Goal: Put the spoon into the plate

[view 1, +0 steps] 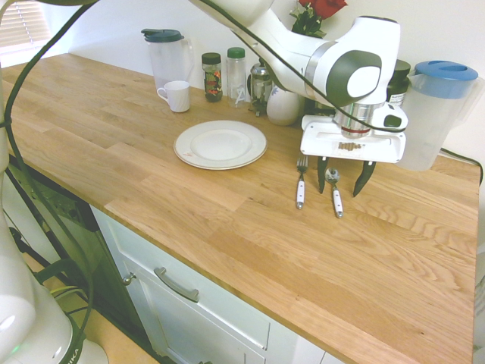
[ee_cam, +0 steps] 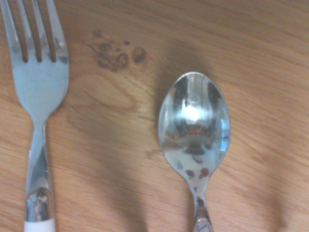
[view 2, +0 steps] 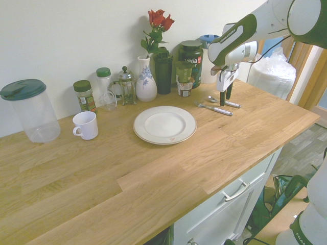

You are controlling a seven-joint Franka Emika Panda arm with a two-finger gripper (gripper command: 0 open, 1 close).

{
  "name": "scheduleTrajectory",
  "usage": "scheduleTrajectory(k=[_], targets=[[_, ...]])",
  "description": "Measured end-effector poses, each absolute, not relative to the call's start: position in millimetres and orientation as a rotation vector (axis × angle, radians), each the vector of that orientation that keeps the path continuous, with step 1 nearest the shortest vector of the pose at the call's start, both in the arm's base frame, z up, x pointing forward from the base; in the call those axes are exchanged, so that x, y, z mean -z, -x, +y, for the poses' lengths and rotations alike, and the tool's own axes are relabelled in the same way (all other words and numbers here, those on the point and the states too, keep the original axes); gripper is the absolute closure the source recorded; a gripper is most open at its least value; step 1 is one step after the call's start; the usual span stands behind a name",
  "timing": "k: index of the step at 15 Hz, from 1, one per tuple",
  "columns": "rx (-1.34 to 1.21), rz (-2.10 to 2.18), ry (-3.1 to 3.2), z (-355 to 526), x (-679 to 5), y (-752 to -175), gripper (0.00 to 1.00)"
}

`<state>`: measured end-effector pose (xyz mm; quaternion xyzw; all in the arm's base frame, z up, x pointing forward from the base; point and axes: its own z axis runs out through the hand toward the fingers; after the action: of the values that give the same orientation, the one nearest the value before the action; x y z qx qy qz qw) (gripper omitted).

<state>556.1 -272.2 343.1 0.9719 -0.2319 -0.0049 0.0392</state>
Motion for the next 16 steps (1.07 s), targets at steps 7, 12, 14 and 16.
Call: scheduleTrajectory(k=[7,12,14,16], targets=[[0.027,-0.728,-2.976,-285.9,-341.2,-547.7,1.0],[0.033,-0.722,-2.98,-285.0,-339.8,-544.6,1.0],[0.036,-0.728,-2.981,-285.9,-340.1,-540.8,1.0],[0.037,-0.735,-2.98,-286.9,-339.9,-536.3,1.0]])
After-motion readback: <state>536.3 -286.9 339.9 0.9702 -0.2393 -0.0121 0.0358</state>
